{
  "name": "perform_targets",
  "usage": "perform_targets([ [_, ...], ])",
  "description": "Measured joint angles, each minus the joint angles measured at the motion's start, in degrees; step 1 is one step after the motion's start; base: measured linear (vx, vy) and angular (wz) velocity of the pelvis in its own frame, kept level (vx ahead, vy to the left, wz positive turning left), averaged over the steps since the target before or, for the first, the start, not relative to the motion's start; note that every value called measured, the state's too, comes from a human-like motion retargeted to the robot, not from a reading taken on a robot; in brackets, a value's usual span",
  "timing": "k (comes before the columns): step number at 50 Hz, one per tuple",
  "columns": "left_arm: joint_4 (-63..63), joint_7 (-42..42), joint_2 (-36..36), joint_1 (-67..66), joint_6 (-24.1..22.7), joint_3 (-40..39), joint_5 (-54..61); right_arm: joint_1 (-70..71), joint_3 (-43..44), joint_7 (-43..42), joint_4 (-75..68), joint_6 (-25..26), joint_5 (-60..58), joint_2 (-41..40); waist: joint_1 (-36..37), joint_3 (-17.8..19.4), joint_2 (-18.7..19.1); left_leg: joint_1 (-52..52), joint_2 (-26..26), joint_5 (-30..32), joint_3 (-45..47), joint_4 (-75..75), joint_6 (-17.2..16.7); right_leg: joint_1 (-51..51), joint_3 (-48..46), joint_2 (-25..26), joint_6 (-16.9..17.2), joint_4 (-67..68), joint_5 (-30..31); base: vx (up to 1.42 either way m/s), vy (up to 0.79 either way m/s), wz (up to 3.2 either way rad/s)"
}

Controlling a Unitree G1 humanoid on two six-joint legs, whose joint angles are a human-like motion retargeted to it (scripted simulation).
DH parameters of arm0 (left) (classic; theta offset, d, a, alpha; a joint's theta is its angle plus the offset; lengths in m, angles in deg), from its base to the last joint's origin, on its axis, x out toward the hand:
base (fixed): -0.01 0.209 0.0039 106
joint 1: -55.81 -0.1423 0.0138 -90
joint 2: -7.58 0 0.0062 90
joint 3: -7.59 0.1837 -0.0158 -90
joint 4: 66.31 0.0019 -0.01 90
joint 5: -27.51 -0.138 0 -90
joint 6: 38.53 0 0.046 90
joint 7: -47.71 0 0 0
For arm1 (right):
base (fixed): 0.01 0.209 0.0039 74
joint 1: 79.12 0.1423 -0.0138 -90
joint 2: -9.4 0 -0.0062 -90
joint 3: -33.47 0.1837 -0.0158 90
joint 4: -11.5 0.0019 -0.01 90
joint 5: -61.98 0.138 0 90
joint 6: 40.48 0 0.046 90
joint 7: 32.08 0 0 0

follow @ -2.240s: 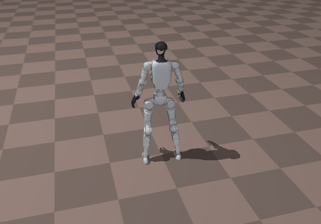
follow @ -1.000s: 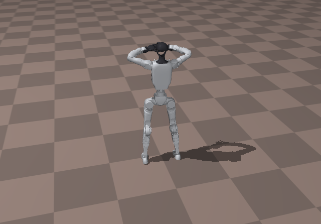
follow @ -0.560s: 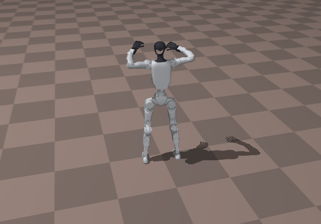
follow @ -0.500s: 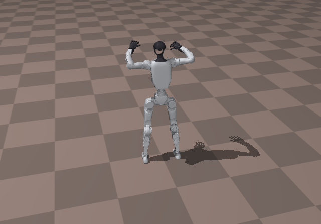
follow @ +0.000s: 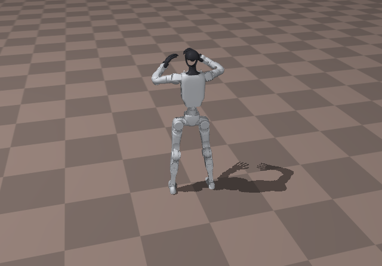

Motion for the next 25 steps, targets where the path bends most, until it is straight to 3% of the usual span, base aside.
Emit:
perform_targets([
  [5,12.3,-0.3,-19.3,-22.7,4.0,-9.5,-2.3,-22.1,11.1,-2.3,-3.2,0.6,0.8,-14.1,-0.1,-1.4,-0.1,0.8,-0.1,-0.1,-0.4,-0.4,0.6,1.3,-0.4,-0.1,-0.6,-1.0,0.0,0.0,0.0,0.0],
  [10,34.9,2.1,-37.6,-35.5,7.0,-14.8,-0.7,-43.4,17.1,-6.7,-12.8,1.9,-2.7,-25.4,1.1,-0.7,-0.7,1.5,-0.2,-0.3,-0.7,-0.3,1.4,2.1,-0.8,-0.2,-1.3,-0.9,-0.6,0.0,0.0,0.0],
  [12,45.6,3.8,-42.7,-36.4,8.7,-16.8,3.3,-48.2,17.7,-8.5,-20.5,3.0,-1.3,-28.7,1.6,1.2,-0.9,1.6,-0.2,-0.6,-0.8,0.2,1.6,2.0,-0.9,-0.3,-1.5,0.3,-1.3,0.0,0.0,0.0],
  [18,66.6,8.7,-51.2,-46.4,9.6,-19.1,7.7,-62.5,17.0,-11.5,-39.0,4.6,2.1,-34.3,2.3,2.8,-0.8,1.9,-0.1,-0.7,-0.5,-0.1,1.8,2.0,-0.8,-0.2,-1.8,0.3,-1.6,0.0,0.0,0.0],
  [25,75.1,7.1,-55.2,-57.7,10.3,-21.5,4.3,-68.8,20.7,-11.1,-38.8,3.7,3.5,-33.9,1.7,4.6,-0.6,1.7,0.2,-0.7,1.7,-0.6,1.8,0.3,1.4,0.4,-2.0,0.4,-1.1,0.01,0.01,-0.23],
])
